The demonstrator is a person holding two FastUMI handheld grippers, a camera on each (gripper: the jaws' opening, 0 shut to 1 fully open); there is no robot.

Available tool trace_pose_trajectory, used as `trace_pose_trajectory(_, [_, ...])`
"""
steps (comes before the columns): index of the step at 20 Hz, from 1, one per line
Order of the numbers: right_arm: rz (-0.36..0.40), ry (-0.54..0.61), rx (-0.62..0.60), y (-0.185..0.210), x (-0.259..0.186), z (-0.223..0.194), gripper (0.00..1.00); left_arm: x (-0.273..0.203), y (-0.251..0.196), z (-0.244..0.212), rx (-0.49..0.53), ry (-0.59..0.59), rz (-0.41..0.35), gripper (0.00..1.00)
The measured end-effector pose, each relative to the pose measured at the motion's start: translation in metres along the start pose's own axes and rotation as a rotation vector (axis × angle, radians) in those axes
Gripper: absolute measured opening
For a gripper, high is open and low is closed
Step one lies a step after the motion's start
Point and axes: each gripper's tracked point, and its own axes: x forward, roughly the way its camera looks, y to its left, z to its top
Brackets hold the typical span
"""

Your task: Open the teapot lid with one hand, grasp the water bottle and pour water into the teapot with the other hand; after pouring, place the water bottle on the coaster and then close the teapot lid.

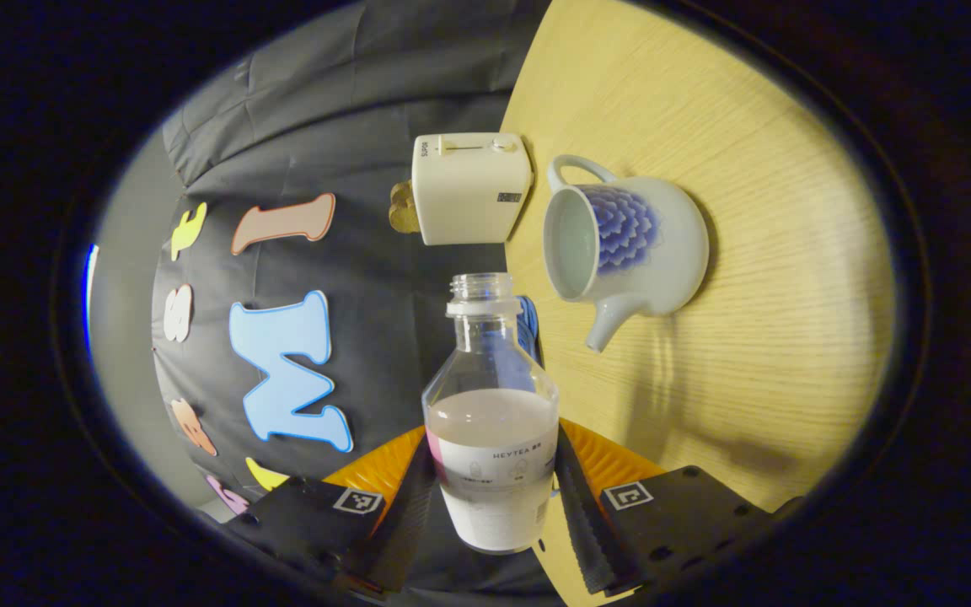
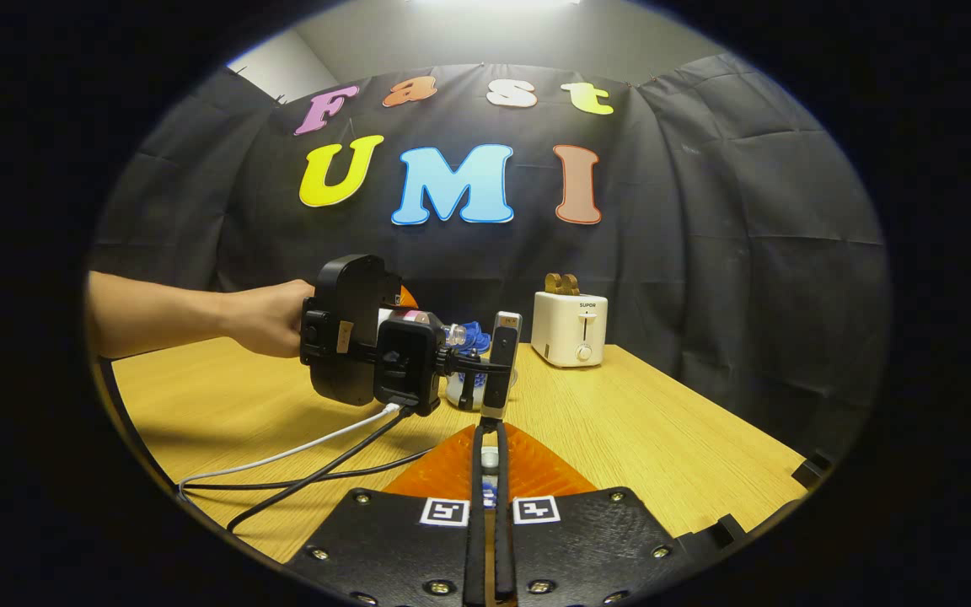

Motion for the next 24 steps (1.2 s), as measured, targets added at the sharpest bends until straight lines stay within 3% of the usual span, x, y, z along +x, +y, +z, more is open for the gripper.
trace_pose_trajectory(12, [0.010,0.001,0.004,-0.0006,-0.0002,-0.0010,0.05,-0.0011,-0.0001,-0.0022,0.185,0.032,-0.017,0.87])
trace_pose_trajectory(24, [0.010,0.002,-0.003,-0.0026,0.0000,-0.0019,0.05,-0.0004,0.0042,-0.0022,0.291,0.044,-0.031,0.87])
